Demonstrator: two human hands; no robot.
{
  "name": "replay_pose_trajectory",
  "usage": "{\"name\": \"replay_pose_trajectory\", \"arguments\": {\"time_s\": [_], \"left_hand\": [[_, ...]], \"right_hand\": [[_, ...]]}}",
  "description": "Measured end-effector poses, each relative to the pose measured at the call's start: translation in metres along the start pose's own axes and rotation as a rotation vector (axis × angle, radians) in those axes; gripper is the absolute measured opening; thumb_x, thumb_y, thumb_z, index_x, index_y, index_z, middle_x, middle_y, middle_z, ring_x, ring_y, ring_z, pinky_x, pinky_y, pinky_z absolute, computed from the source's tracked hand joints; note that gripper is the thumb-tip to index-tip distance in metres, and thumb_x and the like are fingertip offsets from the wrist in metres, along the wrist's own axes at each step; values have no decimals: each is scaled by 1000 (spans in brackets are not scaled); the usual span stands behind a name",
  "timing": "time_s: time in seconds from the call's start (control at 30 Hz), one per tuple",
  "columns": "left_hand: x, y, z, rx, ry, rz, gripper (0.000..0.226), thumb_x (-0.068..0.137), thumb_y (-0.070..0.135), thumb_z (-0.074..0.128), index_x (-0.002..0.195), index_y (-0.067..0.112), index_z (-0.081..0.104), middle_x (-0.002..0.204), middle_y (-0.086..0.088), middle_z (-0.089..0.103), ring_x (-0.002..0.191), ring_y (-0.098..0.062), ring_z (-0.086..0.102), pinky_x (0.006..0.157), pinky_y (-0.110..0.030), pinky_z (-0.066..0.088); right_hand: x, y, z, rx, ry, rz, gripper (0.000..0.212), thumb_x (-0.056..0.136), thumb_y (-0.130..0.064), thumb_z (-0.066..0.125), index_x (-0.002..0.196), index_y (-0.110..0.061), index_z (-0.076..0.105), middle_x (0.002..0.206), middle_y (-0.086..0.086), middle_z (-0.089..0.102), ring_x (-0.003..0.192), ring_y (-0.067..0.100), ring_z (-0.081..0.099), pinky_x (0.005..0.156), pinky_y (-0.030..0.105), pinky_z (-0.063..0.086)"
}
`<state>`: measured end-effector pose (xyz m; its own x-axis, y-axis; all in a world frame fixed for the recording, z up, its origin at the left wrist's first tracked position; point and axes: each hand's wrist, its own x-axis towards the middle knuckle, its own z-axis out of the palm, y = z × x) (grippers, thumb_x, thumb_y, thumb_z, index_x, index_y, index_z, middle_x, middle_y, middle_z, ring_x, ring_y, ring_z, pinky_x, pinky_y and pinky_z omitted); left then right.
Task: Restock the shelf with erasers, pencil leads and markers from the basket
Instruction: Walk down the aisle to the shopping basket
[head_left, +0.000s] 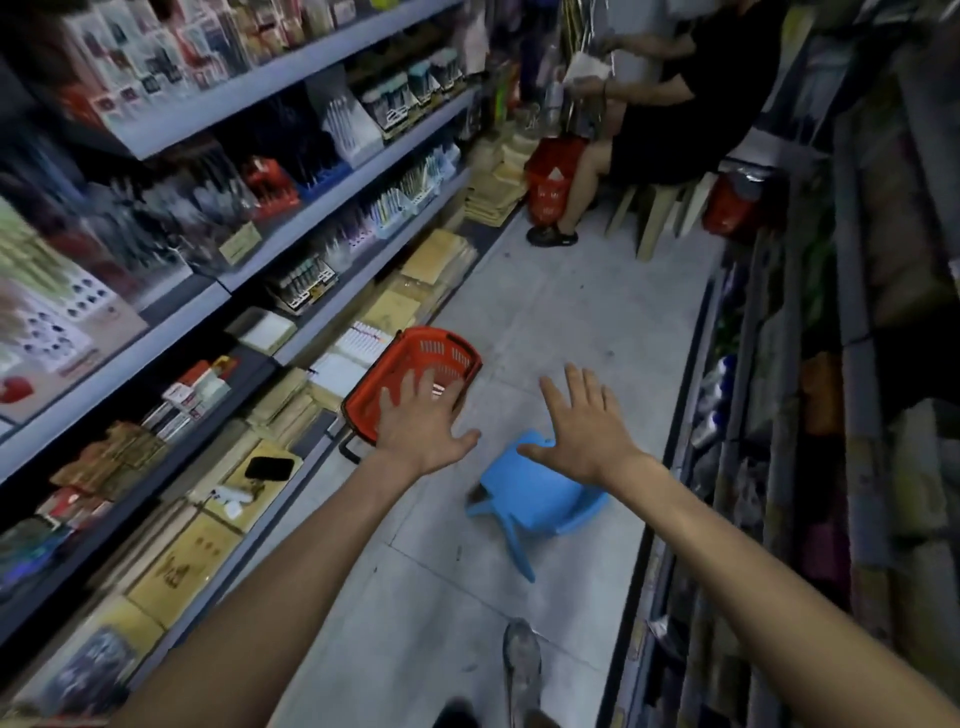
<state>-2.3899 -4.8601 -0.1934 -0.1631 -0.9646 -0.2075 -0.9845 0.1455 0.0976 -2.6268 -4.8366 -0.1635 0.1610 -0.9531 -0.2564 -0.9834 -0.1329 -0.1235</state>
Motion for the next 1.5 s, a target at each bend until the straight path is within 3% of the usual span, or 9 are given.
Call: {"name": "replay_pose_trajectory", "arguments": {"time_s": [0.43, 0.67, 0.83, 1.0, 1.2, 1.4, 1.5], "left_hand": [[180, -116, -21, 115, -149, -103, 91, 88, 76, 39, 163, 34, 10, 170, -14, 9, 157, -39, 1, 122, -66, 12], [232, -215, -20, 93, -64, -33, 92, 89, 78, 35, 164, 33, 8, 170, -15, 14, 157, -37, 8, 124, -60, 13], [237, -312, -18, -25, -47, -143, 100, 79, 85, 17, 163, 31, 22, 168, -17, 23, 156, -39, 17, 121, -64, 16], [224, -321, -8, -27, -13, -126, 95, 84, 84, 25, 158, 26, 40, 160, -20, 41, 149, -44, 33, 114, -66, 31], [213, -329, -5, -59, 4, -285, 99, 79, 83, 13, 164, 32, 18, 170, -13, 18, 156, -38, 14, 122, -62, 18], [232, -331, 15, -124, -8, -479, 96, 82, 83, 19, 164, 32, 15, 170, -13, 17, 156, -40, 11, 123, -63, 14], [260, -319, 41, -199, -62, -587, 99, 81, 85, 22, 164, 33, 13, 170, -15, 14, 157, -40, 9, 123, -64, 11]], "right_hand": [[250, -47, -29, -96, -81, -225, 106, 87, -77, 51, 163, -21, 3, 169, 18, -8, 155, 40, -11, 125, 55, 1], [362, -105, -34, -163, -123, -276, 107, 85, -77, 54, 163, -22, 6, 169, 17, -7, 155, 39, -13, 125, 54, -2], [440, -181, -50, -244, -167, -383, 105, 85, -77, 54, 163, -24, 7, 169, 15, -6, 155, 38, -13, 125, 52, -3], [445, -184, -47, -296, -170, -419, 104, 86, -77, 51, 163, -24, 5, 169, 15, -7, 155, 38, -13, 125, 54, -3], [484, -223, -43, -367, -210, -570, 102, 88, -77, 48, 163, -22, 5, 169, 15, -8, 155, 38, -13, 124, 54, -4], [537, -235, -25, -431, -277, -765, 99, 90, -73, 47, 162, -19, 7, 168, 17, 0, 155, 38, -9, 125, 55, 1], [575, -224, -2, -461, -292, -870, 98, 87, -74, 46, 161, -19, 16, 166, 19, 13, 154, 41, 5, 124, 57, 6]]}}
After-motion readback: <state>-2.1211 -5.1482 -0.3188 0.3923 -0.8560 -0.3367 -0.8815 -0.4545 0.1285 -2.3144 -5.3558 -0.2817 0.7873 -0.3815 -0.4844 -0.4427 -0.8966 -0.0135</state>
